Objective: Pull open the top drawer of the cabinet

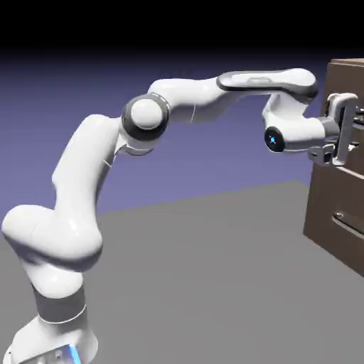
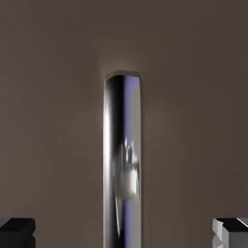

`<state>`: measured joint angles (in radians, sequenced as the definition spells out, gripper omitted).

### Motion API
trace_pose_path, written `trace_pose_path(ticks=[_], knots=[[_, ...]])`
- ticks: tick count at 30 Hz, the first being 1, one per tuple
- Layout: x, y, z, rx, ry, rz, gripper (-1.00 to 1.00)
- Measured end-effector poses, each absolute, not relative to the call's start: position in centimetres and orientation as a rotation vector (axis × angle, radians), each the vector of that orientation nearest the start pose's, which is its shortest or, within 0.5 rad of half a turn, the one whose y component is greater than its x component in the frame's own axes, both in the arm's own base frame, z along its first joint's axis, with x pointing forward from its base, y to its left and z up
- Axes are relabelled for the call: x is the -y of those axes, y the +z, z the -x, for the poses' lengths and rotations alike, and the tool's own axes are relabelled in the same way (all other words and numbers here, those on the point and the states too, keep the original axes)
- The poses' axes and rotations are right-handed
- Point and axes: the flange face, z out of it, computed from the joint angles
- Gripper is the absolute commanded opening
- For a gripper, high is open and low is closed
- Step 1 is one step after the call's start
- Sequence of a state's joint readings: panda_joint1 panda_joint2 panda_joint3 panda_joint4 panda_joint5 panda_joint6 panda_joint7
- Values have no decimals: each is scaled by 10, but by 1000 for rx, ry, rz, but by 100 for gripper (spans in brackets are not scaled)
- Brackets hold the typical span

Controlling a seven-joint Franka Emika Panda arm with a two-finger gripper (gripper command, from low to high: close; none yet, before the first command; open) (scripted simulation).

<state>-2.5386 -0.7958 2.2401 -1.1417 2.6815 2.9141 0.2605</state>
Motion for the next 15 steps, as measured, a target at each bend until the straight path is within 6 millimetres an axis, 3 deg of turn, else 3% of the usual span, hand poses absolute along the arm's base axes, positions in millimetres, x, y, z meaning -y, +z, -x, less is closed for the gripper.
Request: trace_pose_path(ticks=[9,10,15], knots=[[10,496,-789,-1482,-614,615,0],[10,495,-790,-1482,-613,614,-100],[10,496,-780,-1481,-613,615,-100]])
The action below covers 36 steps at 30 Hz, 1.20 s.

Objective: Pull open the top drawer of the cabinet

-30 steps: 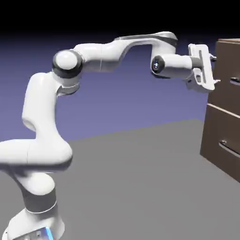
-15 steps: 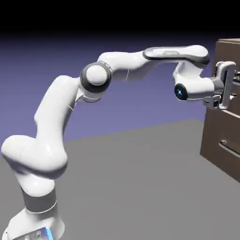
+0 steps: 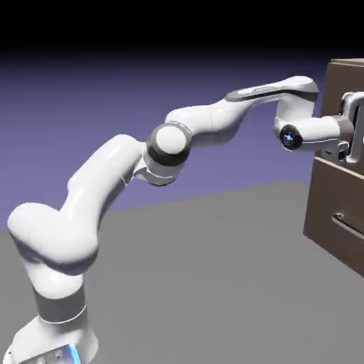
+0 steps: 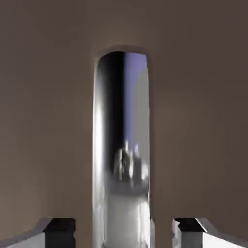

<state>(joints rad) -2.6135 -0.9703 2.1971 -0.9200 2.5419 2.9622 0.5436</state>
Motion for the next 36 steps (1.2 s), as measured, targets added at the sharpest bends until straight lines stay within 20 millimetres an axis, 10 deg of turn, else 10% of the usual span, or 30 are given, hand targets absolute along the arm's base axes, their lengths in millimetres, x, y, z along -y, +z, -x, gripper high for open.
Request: trace_pose_path(ticks=[36], knots=[[11,495,-561,-1481,-613,614,-100]])
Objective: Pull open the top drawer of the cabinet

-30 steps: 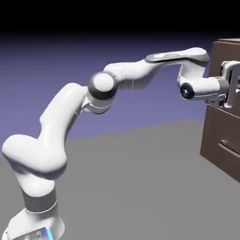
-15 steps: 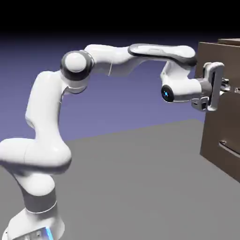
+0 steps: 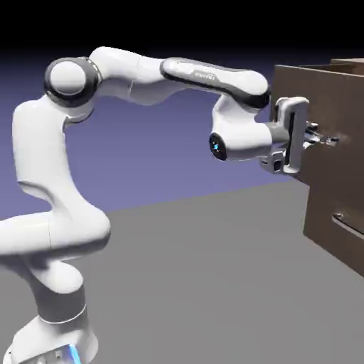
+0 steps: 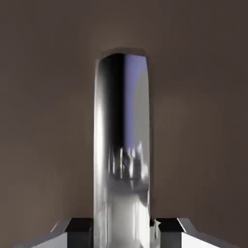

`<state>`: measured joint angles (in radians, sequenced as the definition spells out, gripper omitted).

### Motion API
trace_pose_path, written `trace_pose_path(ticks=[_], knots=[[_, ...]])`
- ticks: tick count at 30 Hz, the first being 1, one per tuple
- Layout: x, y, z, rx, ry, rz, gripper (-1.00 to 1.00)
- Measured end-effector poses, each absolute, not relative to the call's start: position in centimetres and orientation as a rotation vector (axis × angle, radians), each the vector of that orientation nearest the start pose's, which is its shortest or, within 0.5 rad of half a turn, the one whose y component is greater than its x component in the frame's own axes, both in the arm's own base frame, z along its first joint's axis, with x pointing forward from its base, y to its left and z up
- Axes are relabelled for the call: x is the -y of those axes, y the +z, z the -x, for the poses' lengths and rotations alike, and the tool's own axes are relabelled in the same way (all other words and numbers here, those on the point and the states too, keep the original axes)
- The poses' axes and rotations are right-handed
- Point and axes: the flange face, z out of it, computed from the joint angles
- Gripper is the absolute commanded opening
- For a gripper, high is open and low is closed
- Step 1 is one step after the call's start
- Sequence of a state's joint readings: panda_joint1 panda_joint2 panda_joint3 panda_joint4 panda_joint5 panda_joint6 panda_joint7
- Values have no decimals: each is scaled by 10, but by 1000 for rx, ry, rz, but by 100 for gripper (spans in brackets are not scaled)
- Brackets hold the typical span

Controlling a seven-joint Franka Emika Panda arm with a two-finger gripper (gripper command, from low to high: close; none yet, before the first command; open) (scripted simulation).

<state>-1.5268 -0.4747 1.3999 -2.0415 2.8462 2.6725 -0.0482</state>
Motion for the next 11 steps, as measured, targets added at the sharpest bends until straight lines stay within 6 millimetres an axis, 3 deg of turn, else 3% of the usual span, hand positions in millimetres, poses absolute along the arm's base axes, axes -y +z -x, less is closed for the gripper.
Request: trace_pose_path(ticks=[8,11], knots=[[10,496,-504,-1480,-614,613,-100],[9,500,-494,-1470,-613,609,-100]])
